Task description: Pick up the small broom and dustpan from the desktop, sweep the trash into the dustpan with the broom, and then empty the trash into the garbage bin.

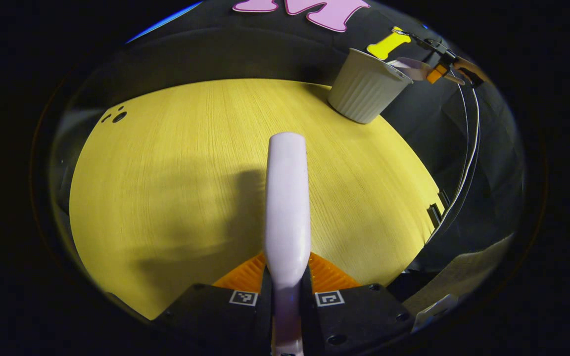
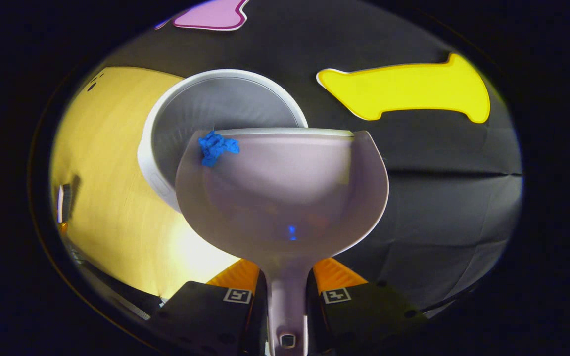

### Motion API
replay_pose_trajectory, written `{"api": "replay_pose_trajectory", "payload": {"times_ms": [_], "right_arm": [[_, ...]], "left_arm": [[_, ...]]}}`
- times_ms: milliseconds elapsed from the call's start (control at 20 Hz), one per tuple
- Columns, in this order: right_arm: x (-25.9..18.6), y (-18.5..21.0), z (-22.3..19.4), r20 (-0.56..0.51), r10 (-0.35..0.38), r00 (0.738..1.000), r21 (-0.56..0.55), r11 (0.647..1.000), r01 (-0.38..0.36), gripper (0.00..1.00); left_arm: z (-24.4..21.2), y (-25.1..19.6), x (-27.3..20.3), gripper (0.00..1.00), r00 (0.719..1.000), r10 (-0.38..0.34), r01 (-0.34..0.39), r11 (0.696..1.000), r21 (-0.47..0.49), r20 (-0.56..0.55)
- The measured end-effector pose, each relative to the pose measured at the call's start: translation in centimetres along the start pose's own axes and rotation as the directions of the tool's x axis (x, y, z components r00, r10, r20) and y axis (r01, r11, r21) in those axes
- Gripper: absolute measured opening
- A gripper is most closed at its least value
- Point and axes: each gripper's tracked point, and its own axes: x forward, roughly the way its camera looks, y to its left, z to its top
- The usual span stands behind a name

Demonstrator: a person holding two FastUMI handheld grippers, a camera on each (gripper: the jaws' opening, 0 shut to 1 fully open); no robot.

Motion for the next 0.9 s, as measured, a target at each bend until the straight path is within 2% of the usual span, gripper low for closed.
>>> {"api": "replay_pose_trajectory", "payload": {"times_ms": [100, 150, 250, 300, 350, 400, 450, 550, 600, 650, 700, 750, 900], "right_arm": [[-0.2, -0.2, -0.3, -0.011, 0.002, 1.0, -0.033, 0.999, -0.002, 0.37], [-0.3, -0.3, -0.2, -0.018, -0.001, 1.0, -0.064, 0.998, 0.0, 0.34], [-0.5, -0.4, 0.5, -0.022, -0.017, 1.0, -0.161, 0.987, 0.014, 0.37], [-0.5, -0.2, 1.0, -0.021, -0.024, 0.999, -0.206, 0.978, 0.019, 0.33], [-0.3, 0.0, 1.4, -0.023, -0.025, 0.999, -0.226, 0.974, 0.019, 0.41], [-0.3, 0.2, 1.7, -0.023, -0.023, 0.999, -0.231, 0.973, 0.017, 0.34], [0.0, 0.3, 2.0, -0.025, -0.02, 1.0, -0.235, 0.972, 0.013, 0.37], [0.5, 0.5, 2.5, -0.02, -0.022, 1.0, -0.266, 0.964, 0.016, 0.37], [0.5, 0.4, 2.8, -0.009, -0.031, 0.999, -0.299, 0.954, 0.027, 0.33], [0.4, -0.1, 3.5, 0.01, -0.044, 0.999, -0.335, 0.941, 0.044, 0.37], [0.4, -0.3, 4.1, 0.016, -0.046, 0.999, -0.349, 0.936, 0.049, 0.33], [0.3, 0.0, 4.0, 0.006, -0.038, 0.999, -0.34, 0.94, 0.037, 0.37], [0.1, -0.1, 4.3, 0.025, -0.035, 0.999, -0.35, 0.936, 0.042, 0.37]], "left_arm": [[-0.3, 0.1, -0.1, 0.28, 1.0, 0.011, -0.011, 1.0, -0.02, 0.0], [-0.4, 0.1, -0.2, 0.28, 1.0, 0.014, -0.014, 0.999, -0.03, 0.001], [-0.8, 0.0, -0.2, 0.28, 1.0, 0.023, -0.023, 0.999, -0.044, 0.002], [-0.9, 0.0, -0.3, 0.27, 1.0, 0.031, -0.031, 0.998, -0.05, 0.003], [-0.9, 0.0, -0.2, 0.28, 0.999, 0.038, -0.038, 0.998, -0.059, 0.005], [-0.9, 0.0, -0.3, 0.28, 0.999, 0.043, -0.043, 0.997, -0.07, 0.007], [-0.8, 0.1, -0.4, 0.28, 0.999, 0.05, -0.049, 0.996, -0.08, 0.01], [-0.9, 0.1, -0.4, 0.28, 0.998, 0.061, -0.059, 0.994, -0.094, 0.016], [-0.9, 0.1, -0.4, 0.28, 0.998, 0.063, -0.061, 0.993, -0.098, 0.018], [-0.8, 0.0, -0.5, 0.28, 0.998, 0.066, -0.064, 0.993, -0.1, 0.019], [-0.9, 0.0, -0.4, 0.28, 0.997, 0.071, -0.069, 0.992, -0.105, 0.016], [-0.9, 0.0, -0.5, 0.28, 0.997, 0.074, -0.072, 0.991, -0.109, 0.015], [-0.6, -0.3, -0.6, 0.29, 0.997, 0.078, -0.076, 0.991, -0.112, 0.02]]}}
